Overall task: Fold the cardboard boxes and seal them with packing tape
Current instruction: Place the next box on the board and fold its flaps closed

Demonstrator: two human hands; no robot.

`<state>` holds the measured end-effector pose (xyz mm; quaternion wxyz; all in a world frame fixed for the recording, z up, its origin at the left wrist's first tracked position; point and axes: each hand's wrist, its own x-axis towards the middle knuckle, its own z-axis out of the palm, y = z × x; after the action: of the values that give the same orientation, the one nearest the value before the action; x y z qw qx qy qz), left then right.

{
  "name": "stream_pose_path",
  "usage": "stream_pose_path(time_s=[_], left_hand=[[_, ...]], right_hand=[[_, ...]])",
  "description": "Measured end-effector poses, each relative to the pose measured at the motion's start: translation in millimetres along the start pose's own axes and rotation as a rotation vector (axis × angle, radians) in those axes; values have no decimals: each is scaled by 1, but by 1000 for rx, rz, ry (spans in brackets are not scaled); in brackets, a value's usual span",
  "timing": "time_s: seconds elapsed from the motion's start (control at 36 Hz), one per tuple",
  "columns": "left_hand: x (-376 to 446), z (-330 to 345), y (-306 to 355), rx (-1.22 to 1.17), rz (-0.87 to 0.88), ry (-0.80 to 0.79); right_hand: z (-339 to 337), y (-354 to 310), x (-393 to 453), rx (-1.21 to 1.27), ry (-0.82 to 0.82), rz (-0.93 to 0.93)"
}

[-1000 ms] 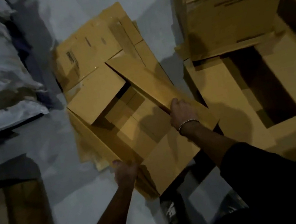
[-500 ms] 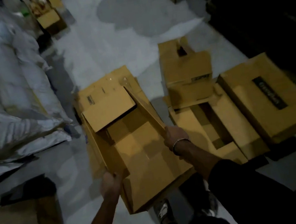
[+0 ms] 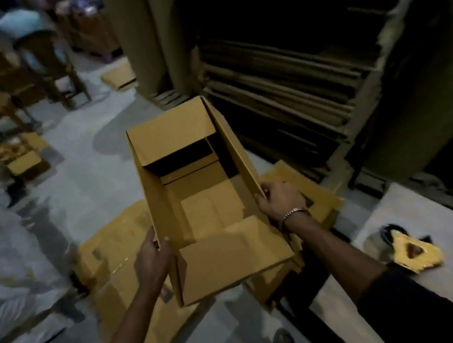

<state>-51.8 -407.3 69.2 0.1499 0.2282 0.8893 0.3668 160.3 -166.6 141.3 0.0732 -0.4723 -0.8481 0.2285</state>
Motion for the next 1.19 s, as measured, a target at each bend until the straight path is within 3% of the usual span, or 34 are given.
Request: stream_pose_path(time_s=[0.17, 0.28, 0.47, 0.69, 0.94, 1.11, 1.19], left_hand=[[-54, 31, 92, -13, 289, -126], [-103, 70, 141, -98, 443, -329], [-204, 140, 213, -79, 694, -546], [-307, 227, 244, -38, 955, -784], [-396, 290, 266, -27, 973, -859], [-389, 389, 251, 121, 1006, -721], [-413, 382, 264, 195, 1015, -719]], right_hand=[[-102, 81, -116, 80, 250, 258], [-142, 137, -200, 122, 393, 433], [-179, 227, -354, 194, 544, 735], [-178, 309, -491, 289, 628, 969], [-158, 392, -533, 468, 738, 1103], [-158, 449, -528, 518, 671, 1107], [-154, 476, -525, 506, 625, 1127]])
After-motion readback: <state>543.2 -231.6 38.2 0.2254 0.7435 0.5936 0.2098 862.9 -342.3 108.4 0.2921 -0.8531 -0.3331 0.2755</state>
